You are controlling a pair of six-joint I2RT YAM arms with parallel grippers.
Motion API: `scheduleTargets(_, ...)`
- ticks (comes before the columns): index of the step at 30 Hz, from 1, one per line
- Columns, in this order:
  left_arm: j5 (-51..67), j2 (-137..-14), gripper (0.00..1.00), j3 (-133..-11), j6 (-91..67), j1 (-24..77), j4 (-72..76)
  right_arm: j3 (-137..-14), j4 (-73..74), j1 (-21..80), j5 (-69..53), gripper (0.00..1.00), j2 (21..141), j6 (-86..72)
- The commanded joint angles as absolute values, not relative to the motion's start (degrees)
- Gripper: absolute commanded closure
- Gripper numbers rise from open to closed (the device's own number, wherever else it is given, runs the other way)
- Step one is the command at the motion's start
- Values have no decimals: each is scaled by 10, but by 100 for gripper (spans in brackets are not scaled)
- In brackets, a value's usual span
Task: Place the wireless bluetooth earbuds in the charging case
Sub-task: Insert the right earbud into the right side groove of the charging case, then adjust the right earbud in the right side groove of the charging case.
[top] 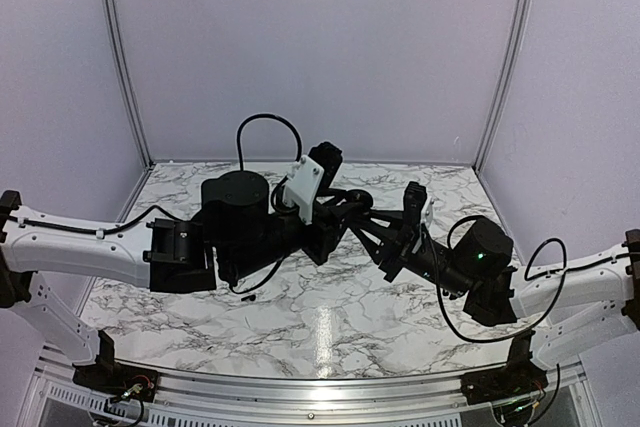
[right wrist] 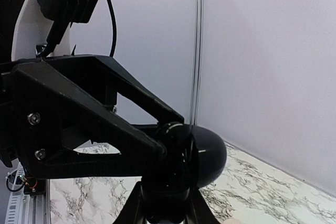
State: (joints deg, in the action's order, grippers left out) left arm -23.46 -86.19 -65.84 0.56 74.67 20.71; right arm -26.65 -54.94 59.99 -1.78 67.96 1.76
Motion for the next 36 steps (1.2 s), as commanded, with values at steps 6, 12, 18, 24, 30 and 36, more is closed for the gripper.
scheduleTargets(6, -203, -840, 57, -644, 8, 744, 175, -287, -581, 585, -29, 100, 678, -30)
scheduleTargets(12, -150, -814, 51, -627, 9, 744, 176, -283, -588, 577, -45, 100, 682, -40)
scheduleTargets(18, -131, -754, 48, -588, 29, 742, 176, -278, -585, 567, -92, 100, 679, -42)
scheduleTargets(24, -77, -670, 26, -563, 64, 714, 112, -288, -543, 546, -216, 100, 666, -47)
scheduleTargets(30, -10, -668, 5, -604, 89, 701, -12, -307, -499, 542, -334, 100, 663, -50)
scheduleTargets(36, 43, -676, 1, -612, 106, 700, -37, -342, -470, 541, -428, 100, 691, -67)
